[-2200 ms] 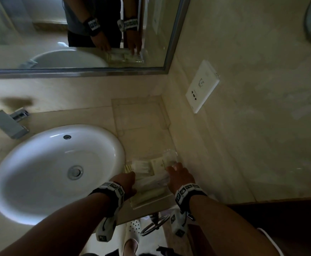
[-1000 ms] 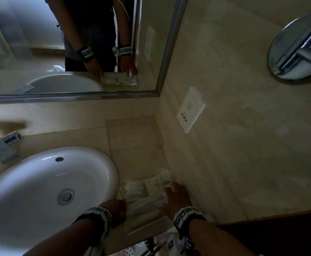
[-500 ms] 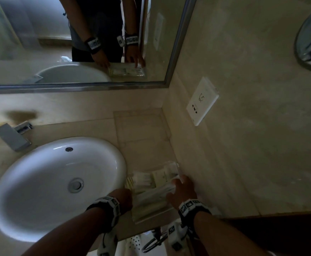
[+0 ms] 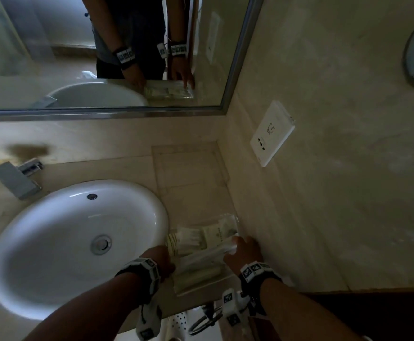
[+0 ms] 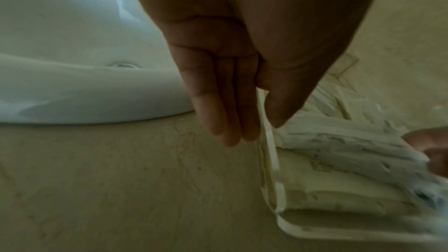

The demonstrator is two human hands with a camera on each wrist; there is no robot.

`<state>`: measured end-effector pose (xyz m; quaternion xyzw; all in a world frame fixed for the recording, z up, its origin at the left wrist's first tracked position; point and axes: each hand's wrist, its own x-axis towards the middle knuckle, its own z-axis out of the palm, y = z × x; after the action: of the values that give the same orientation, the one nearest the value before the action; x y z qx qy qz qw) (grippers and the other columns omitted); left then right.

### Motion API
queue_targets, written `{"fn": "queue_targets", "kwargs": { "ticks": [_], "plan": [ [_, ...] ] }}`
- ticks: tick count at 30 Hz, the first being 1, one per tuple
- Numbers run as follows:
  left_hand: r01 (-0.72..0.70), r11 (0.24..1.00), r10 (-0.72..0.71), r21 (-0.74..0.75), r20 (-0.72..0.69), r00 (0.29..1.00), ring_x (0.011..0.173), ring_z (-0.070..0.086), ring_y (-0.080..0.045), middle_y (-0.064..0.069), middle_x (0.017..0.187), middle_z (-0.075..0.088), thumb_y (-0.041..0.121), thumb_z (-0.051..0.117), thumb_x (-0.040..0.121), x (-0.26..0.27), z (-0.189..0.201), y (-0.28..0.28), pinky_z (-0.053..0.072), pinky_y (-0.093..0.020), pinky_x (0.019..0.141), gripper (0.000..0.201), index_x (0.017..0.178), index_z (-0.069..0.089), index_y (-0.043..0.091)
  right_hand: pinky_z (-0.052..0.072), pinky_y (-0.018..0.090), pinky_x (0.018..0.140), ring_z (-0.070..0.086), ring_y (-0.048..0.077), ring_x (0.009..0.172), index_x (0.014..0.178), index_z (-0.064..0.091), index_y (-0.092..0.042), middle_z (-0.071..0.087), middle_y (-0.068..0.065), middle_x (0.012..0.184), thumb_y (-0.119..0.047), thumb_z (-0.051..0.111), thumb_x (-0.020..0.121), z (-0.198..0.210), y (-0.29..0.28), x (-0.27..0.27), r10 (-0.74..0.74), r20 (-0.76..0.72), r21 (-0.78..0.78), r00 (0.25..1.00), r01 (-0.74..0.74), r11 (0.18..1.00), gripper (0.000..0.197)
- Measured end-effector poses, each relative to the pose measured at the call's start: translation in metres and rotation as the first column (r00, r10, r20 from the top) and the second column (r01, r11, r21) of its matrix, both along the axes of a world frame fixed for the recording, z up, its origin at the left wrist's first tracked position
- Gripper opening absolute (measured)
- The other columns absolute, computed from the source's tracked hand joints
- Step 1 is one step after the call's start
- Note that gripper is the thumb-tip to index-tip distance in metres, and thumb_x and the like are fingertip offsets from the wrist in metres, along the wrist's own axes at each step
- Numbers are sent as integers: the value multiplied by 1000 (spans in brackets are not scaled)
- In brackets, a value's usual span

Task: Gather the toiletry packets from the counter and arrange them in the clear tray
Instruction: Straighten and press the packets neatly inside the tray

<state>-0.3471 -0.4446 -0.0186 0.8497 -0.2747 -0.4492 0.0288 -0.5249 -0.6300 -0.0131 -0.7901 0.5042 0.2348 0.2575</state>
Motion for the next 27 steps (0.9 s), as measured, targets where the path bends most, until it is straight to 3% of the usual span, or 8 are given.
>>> {"fn": "queue_targets", "kwargs": {
  "ticks": [3, 7, 10, 13, 16, 19, 22, 27],
  "plan": [
    [-25, 1000, 26, 11, -49, 998, 99, 68, -25, -9, 113, 69, 40, 61, 88, -1, 0, 4, 54, -31, 84, 38, 114, 64, 12, 42, 42, 107, 33, 32, 139, 148, 33, -35, 24, 6, 153, -50, 54, 74, 5, 3, 0, 9, 2, 1, 1000, -9, 1000, 79],
    [-90, 996, 93, 25, -132, 987, 95, 70, -29, -5, 88, 66, 34, 58, 92, -10, -1, 6, 56, -32, 71, 29, 108, 62, 11, 42, 41, 107, 30, 33, 139, 148, 32, -34, 18, 6, 152, -48, 54, 79, 5, 2, -1, 1, 16, 29, 1000, -1, 1000, 74],
    [-81, 997, 79, -4, -133, 988, 94, 65, -31, -4, 84, 59, 27, 54, 94, -14, -4, 4, 54, -35, 86, 29, 113, 60, 7, 42, 41, 107, 27, 35, 140, 149, 31, -34, 14, 7, 153, -47, 58, 79, 3, 2, -3, 10, 33, 32, 999, -11, 999, 76],
    [-88, 996, 84, -34, -112, 990, 68, 56, -18, 4, 70, 50, 24, 55, 93, -17, -4, 2, 54, -26, 60, 33, 118, 60, 2, 41, 39, 108, 22, 36, 144, 152, 28, -32, 8, 8, 157, -46, 64, 79, 1, 3, -5, 0, 67, 31, 998, -2, 1000, 82],
    [-69, 998, 68, 0, -87, 994, 83, 62, -22, -3, 91, 63, 33, 62, 89, -11, 1, 0, 54, -28, 70, 40, 119, 63, 8, 42, 39, 107, 23, 35, 143, 152, 28, -34, 9, 6, 157, -46, 61, 80, 2, 2, -5, -3, 69, 25, 998, 1, 1000, 80],
    [110, 992, -113, 55, 52, 992, 92, 68, -22, -2, 88, 64, 52, 59, 84, 4, 11, 1, 50, -27, 72, 41, 98, 67, 15, 43, 41, 107, 26, 34, 142, 153, 22, -32, 10, 6, 156, -49, 58, 78, 1, 1, -4, -2, 50, 17, 999, 1, 1000, 86],
    [208, 978, -207, 11, 158, 966, 102, 65, -23, -6, 109, 66, 53, 51, 87, 20, 19, -5, 46, -25, 76, 47, 112, 64, 15, 38, 46, 111, 19, 35, 146, 154, 18, -33, 4, 6, 160, -52, 57, 79, 1, 7, -1, 20, 16, -28, 1000, -20, 999, 88],
    [336, 928, -291, -158, 251, 923, 111, 56, -24, -2, 123, 56, 46, 52, 85, 23, 30, -22, 51, -37, 91, 38, 115, 60, 24, 21, 43, 120, 2, 28, 151, 153, 19, -35, -7, 1, 164, -54, 58, 84, 1, 12, 7, 384, 51, -197, 922, -368, 909, 82]
  ]
}}
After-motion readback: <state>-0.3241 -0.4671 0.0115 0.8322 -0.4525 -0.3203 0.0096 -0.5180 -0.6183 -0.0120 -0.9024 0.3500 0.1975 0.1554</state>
